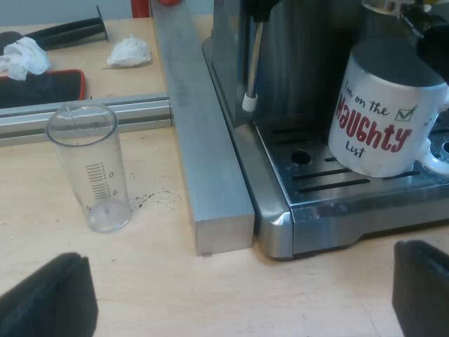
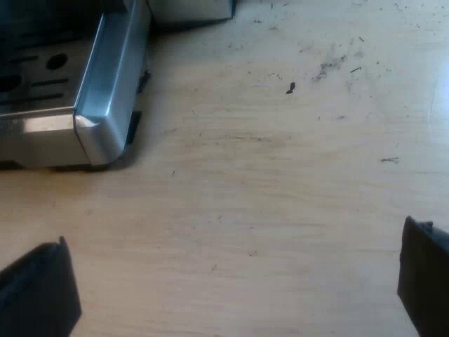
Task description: Place mug into machine
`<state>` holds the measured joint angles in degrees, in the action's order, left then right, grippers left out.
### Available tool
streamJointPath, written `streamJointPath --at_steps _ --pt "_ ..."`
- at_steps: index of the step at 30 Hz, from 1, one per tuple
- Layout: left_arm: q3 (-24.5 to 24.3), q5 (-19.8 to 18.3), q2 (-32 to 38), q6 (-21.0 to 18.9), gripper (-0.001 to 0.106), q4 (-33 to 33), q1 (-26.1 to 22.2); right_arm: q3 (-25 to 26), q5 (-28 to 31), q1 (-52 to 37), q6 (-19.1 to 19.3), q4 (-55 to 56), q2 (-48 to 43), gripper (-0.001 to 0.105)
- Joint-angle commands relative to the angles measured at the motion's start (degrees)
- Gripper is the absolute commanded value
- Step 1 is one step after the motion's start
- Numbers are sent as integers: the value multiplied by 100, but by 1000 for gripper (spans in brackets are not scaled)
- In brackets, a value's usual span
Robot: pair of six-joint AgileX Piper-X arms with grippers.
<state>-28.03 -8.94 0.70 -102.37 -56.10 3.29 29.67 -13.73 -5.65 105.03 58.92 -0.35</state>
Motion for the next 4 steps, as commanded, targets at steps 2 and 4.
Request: streamJointPath --at_steps 2,4 --pt "15 52 795 -10 87 99 4 26 -22 15 19 -41 -261 94" --pt "15 52 795 -10 87 99 4 26 -22 15 19 -41 -261 94"
